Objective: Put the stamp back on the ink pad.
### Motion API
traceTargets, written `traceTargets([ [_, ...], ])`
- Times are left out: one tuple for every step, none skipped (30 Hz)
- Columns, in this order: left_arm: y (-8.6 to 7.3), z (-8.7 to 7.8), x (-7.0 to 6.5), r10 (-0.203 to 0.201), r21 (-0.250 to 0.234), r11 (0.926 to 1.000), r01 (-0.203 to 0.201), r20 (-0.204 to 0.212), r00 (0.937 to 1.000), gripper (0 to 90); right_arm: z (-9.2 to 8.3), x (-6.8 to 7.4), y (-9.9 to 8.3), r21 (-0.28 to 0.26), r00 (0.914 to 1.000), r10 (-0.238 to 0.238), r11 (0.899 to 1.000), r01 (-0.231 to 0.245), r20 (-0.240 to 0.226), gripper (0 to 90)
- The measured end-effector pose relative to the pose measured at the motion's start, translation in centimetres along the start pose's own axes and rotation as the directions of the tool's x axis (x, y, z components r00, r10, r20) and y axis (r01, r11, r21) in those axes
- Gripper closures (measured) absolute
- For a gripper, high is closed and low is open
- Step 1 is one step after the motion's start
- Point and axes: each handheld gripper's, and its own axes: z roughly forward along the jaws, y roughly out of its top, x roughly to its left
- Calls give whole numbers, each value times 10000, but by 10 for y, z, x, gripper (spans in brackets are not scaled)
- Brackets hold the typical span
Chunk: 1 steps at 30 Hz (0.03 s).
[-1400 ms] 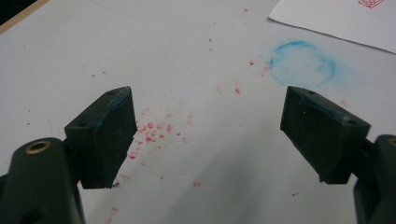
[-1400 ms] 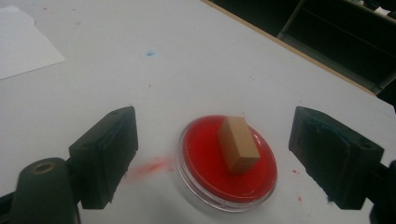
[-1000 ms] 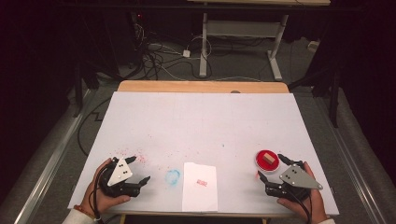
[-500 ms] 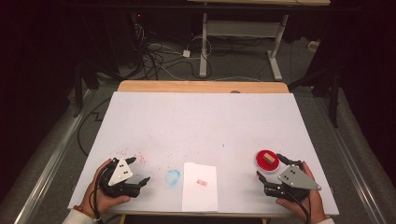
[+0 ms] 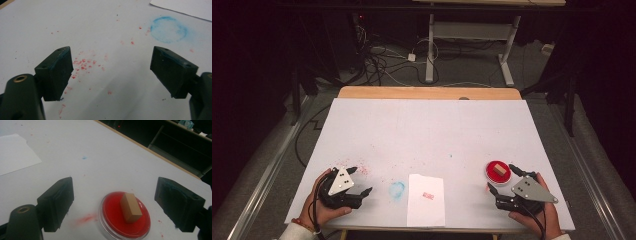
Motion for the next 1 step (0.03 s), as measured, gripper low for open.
traceTargets([
  [0,0,0,-6,9,10000,6,-9,10000,177,0,0,0,-8,10000,14,10000,-14,16,164],
])
